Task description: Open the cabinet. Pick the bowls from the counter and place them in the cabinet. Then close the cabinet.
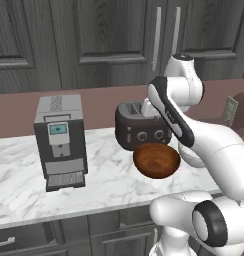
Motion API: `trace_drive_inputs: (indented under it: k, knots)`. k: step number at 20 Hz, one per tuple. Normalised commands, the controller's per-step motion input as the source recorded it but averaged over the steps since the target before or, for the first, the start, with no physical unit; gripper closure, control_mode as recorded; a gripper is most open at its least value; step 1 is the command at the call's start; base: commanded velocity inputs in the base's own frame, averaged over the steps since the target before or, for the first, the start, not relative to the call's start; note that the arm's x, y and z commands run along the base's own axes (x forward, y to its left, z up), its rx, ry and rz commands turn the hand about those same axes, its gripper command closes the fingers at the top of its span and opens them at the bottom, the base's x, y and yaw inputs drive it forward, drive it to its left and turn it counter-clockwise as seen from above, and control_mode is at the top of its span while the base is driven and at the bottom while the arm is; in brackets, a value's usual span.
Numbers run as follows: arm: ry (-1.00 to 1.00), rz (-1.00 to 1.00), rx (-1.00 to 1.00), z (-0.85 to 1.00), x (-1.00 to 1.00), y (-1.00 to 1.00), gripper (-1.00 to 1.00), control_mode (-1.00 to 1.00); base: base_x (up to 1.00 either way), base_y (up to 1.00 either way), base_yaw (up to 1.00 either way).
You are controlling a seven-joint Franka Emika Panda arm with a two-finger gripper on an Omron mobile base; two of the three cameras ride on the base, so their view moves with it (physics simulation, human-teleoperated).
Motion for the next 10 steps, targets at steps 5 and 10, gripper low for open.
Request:
trace_drive_inputs:
  k: [5, 10]
  knots:
    - [-0.19, 0.00, 0.00, 0.03, -0.42, 0.00, -1.00, -1.00, 0.00, 0.00, 0.00]
    - [-0.22, 0.00, 0.00, 0.13, -0.12, -0.04, -1.00, -1.00, 0.00, 0.00, 0.00]
